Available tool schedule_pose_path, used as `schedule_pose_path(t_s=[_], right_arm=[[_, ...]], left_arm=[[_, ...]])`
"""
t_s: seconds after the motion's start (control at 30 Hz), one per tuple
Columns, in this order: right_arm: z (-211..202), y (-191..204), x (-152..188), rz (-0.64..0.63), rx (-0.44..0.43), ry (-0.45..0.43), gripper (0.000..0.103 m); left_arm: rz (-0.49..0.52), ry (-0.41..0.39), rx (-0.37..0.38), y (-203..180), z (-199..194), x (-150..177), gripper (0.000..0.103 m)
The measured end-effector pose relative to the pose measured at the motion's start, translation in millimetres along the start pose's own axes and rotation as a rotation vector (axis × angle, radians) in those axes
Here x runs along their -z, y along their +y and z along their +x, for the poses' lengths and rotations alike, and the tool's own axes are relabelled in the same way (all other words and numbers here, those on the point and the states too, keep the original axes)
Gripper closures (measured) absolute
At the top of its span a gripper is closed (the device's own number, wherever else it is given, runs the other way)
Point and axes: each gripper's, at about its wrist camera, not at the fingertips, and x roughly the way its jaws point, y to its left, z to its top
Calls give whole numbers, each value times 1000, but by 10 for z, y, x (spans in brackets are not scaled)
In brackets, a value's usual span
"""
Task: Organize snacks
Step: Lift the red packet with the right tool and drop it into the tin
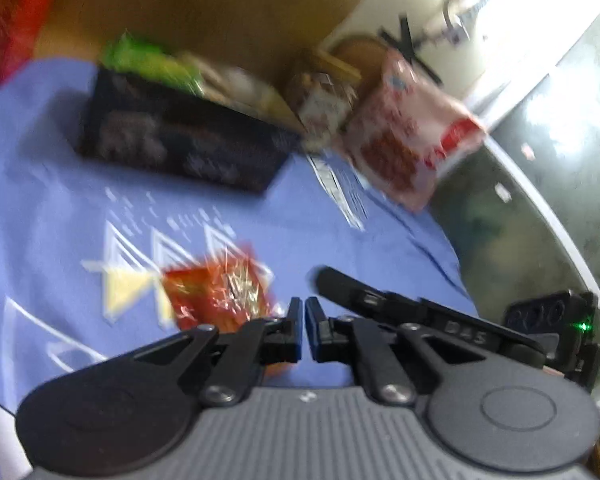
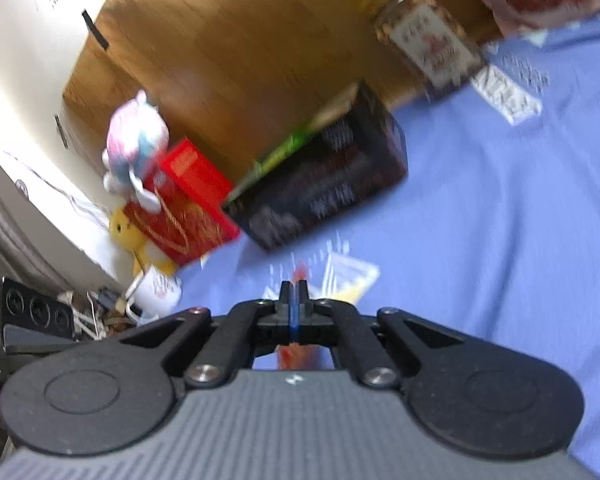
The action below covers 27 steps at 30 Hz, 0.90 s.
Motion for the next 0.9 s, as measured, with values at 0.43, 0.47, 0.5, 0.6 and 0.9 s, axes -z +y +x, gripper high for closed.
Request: schedule_pose_path(t_s=[0.43,0.47,0.5,0.6,0.9], right_arm=[[284,-230,70,-80,-6,174,65],[315,-188,93,-87,-6,180,66],[343,-139,117,-99,0,187,72],[340,-135,138,-60,2,168,74],[189,140,-270,-84,-39,-7,80]], left_arm=[[-204,88,70,575,117,262,71],[-213,94,79,578,146,273,77],[-215,106,73,584,190,288,87],[-233,92,90,609,182,299,88],[-91,9,117,290,37,-257,88]])
